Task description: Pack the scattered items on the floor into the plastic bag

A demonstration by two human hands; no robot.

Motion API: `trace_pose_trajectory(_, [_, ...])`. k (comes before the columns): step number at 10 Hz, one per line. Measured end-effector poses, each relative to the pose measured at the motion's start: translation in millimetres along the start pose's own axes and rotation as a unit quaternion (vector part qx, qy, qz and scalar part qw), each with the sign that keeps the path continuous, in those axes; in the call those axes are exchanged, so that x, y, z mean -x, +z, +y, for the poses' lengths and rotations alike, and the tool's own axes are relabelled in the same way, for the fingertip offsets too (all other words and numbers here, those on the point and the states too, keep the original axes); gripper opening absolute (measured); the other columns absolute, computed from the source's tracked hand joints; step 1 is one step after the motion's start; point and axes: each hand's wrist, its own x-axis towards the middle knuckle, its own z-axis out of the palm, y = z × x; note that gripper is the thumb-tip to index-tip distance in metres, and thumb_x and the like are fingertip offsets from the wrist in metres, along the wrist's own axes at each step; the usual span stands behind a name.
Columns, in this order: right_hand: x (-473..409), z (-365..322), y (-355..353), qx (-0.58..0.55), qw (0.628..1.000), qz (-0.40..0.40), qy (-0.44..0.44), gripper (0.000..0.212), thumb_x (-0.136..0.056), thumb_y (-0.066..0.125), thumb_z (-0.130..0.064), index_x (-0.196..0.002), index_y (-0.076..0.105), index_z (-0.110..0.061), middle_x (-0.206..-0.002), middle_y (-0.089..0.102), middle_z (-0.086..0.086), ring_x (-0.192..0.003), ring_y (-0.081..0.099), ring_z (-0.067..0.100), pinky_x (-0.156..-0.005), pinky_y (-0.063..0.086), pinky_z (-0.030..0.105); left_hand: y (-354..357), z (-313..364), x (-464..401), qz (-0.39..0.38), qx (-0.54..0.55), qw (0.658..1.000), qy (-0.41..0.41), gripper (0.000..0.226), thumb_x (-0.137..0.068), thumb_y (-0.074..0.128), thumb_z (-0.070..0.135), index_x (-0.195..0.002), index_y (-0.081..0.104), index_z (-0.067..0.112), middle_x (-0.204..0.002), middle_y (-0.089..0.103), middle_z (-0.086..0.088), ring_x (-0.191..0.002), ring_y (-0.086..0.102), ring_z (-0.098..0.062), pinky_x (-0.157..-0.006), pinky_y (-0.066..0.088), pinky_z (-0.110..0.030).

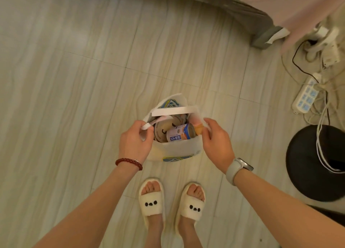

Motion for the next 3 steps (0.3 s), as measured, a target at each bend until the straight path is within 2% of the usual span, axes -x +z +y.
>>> trace_pose_trajectory(1, [-3.2,-9.1,4.9,0.022,0.999,0.01,-0.035,0.031,-0.094,0.039,-0.014,-0.121,0.054,-0.012,-0.112,0.061,0.009,-0.102,0.056,0.025,-0.085,0.045,0.034,6.7,-6.5,5.5,0.0,-0.011,1.0,0.028,0.009,-0.086,0.054,0.014,-0.09,0.055,0.006,-0.075,0.058,-0.006,-0.07,0.057,-0.031,-0.061,0.039,-0.03])
trace_pose_trajectory(2, [-6.0,-9.0,17.9,0.121,0.98,-0.158,-0.017,0.033,-0.091,0.037,-0.007,-0.119,0.055,-0.008,-0.119,0.055,0.018,-0.114,0.048,0.034,-0.09,0.045,0.04,13.7,-15.7,12.0,-0.083,-0.077,0.994,0.005,0.027,-0.088,0.051,0.016,-0.113,0.048,0.006,-0.105,0.062,-0.016,-0.087,0.06,-0.037,-0.066,0.043,-0.034])
trace_pose_trajectory(3, [-5.6,-16.5,14.5,0.061,0.993,-0.1,-0.008,0.032,-0.092,0.038,-0.005,-0.12,0.053,-0.002,-0.119,0.057,0.018,-0.113,0.05,0.033,-0.093,0.04,0.037,18.6,-15.5,12.9,-0.081,-0.079,0.994,0.002,0.036,-0.088,0.052,0.015,-0.121,0.043,0.005,-0.123,0.052,-0.018,-0.095,0.057,-0.038,-0.073,0.048,-0.042])
